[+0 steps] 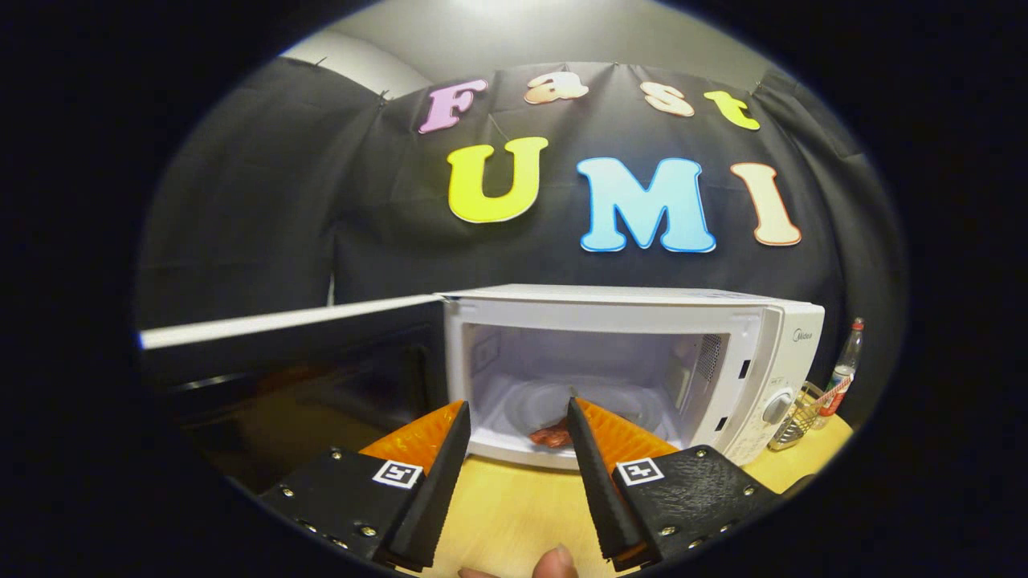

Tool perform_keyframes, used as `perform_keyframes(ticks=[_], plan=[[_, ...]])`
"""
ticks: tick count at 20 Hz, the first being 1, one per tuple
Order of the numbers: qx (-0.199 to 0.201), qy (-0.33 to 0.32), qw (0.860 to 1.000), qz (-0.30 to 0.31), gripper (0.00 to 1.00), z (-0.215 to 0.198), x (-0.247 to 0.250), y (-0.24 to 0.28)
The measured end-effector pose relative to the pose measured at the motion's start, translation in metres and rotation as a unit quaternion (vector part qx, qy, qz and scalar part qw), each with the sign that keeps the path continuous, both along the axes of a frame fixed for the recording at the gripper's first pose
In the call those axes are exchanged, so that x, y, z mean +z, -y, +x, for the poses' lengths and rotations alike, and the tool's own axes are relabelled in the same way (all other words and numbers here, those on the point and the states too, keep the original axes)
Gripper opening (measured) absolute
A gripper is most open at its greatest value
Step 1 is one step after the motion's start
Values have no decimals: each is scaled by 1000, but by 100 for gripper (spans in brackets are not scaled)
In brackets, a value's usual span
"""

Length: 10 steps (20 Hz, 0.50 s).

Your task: Open the microwave, put the food inside, and close the microwave door.

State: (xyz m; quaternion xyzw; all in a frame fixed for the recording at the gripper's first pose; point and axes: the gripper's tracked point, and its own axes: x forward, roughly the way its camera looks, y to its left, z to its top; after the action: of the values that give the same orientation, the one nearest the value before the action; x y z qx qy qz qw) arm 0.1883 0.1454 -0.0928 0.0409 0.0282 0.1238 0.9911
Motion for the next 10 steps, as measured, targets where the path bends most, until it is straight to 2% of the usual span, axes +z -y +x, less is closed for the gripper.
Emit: perform_keyframes(ticks=[4, 7, 10], plan=[[119, 51, 991, 23, 73, -102, 56, -42], [183, 93, 977, 52, 73, -169, 87, -65], [246, 100, 962, 55, 76, -214, 97, -96]])
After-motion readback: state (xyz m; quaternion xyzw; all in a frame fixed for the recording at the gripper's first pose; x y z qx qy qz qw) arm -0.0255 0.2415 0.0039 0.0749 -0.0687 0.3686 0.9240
